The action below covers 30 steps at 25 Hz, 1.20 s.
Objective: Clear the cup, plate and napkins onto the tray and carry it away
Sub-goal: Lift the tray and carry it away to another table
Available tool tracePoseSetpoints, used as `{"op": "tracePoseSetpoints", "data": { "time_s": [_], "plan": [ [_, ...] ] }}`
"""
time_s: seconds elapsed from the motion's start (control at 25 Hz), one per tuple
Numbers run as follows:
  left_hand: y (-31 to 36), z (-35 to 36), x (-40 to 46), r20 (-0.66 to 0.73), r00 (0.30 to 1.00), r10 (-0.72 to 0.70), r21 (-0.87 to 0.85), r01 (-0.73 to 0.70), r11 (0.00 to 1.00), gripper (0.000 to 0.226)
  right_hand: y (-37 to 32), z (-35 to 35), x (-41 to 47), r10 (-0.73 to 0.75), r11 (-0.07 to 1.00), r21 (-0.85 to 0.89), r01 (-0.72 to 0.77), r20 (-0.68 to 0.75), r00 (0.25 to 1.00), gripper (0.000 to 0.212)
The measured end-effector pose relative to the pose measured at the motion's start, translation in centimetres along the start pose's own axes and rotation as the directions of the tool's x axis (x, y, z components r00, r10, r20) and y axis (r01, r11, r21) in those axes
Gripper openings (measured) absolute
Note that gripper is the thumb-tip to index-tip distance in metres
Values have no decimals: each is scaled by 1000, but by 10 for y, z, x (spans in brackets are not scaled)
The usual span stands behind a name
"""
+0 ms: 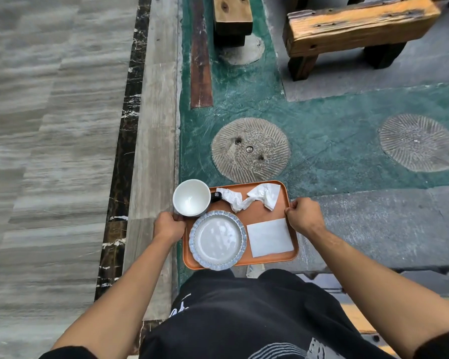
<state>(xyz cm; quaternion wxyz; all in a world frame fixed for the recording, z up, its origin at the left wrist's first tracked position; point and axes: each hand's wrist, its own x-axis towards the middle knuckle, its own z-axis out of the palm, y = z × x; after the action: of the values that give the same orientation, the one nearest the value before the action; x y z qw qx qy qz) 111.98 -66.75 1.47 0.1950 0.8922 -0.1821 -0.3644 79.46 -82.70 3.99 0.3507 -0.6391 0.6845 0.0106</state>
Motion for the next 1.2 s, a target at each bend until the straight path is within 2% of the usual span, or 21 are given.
{"op": "tracePoseSetpoints", "data": {
  "time_s": [0.32, 0.8, 0.96, 1.2],
  "plan": [
    [74, -9, 76, 10, 1000, 26, 74, -27, 997, 6, -45, -13, 79, 39, 999, 21, -38, -18, 999, 19],
    [187, -63, 210, 116, 984, 132, 121, -146, 982, 11, -149, -16, 177, 149, 988, 40, -147, -62, 987, 23],
    [225, -79, 242, 111, 979, 169, 134, -184, 974, 19, -177, -18, 209, 174, 984, 47, -170, -85, 981, 22],
    [274, -91, 295, 121, 974, 191, 143, -208, 968, 17, -215, -27, 255, 209, 978, 53, -204, -122, 970, 23]
  ]
}}
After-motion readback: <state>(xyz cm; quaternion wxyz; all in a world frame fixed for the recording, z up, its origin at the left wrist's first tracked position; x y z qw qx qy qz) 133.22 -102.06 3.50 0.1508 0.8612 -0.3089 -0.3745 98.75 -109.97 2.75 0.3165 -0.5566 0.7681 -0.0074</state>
